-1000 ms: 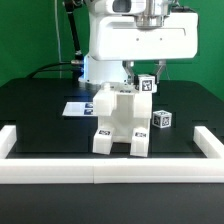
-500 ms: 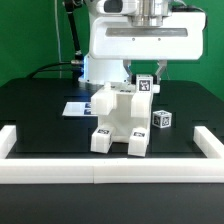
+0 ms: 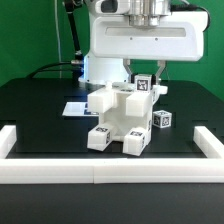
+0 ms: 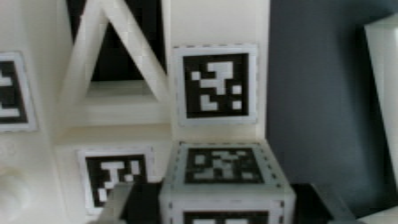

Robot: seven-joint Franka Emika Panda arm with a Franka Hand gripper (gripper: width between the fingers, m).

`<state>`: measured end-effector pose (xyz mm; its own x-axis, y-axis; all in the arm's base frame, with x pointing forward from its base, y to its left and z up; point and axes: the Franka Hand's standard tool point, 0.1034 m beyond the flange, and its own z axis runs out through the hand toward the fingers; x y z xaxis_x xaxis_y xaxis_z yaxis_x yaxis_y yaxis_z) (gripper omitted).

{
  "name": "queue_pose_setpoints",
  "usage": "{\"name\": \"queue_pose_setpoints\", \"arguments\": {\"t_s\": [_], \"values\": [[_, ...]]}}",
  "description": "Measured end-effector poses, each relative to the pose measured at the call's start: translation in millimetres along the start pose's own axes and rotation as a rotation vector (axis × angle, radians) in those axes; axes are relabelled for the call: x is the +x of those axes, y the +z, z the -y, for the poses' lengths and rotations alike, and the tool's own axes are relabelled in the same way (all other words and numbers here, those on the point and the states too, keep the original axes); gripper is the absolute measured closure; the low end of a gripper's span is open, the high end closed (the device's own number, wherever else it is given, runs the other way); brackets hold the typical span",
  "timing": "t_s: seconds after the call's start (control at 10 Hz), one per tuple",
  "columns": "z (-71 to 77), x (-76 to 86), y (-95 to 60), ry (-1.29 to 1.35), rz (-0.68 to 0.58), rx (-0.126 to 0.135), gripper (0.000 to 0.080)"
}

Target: Assemble chair

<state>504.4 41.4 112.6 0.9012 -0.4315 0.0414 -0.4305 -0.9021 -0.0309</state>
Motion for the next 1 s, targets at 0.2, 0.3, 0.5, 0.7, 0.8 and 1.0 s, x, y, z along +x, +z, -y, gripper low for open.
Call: {"name": "queue_pose_setpoints", "arguments": {"t_s": [0.2, 0.3, 0.5, 0.7, 0.8, 1.0], "values": [[0.7, -0.4, 0.0, 0.102, 0.002, 0.004, 0.0512], [1.4, -0.7, 0.0, 0.176, 0.003, 0.007, 0.0512], [1.9, -1.0, 0.0, 0.248, 0.005, 0.010, 0.0512], [1.9, -1.1, 0.2, 0.245, 0.006, 0.010, 0.0505], [1.9, -1.1, 0.2, 0.246, 0.006, 0.011, 0.0321], [1.6, -1.0, 0.2, 0.226, 0.006, 0.011, 0.0180]]}}
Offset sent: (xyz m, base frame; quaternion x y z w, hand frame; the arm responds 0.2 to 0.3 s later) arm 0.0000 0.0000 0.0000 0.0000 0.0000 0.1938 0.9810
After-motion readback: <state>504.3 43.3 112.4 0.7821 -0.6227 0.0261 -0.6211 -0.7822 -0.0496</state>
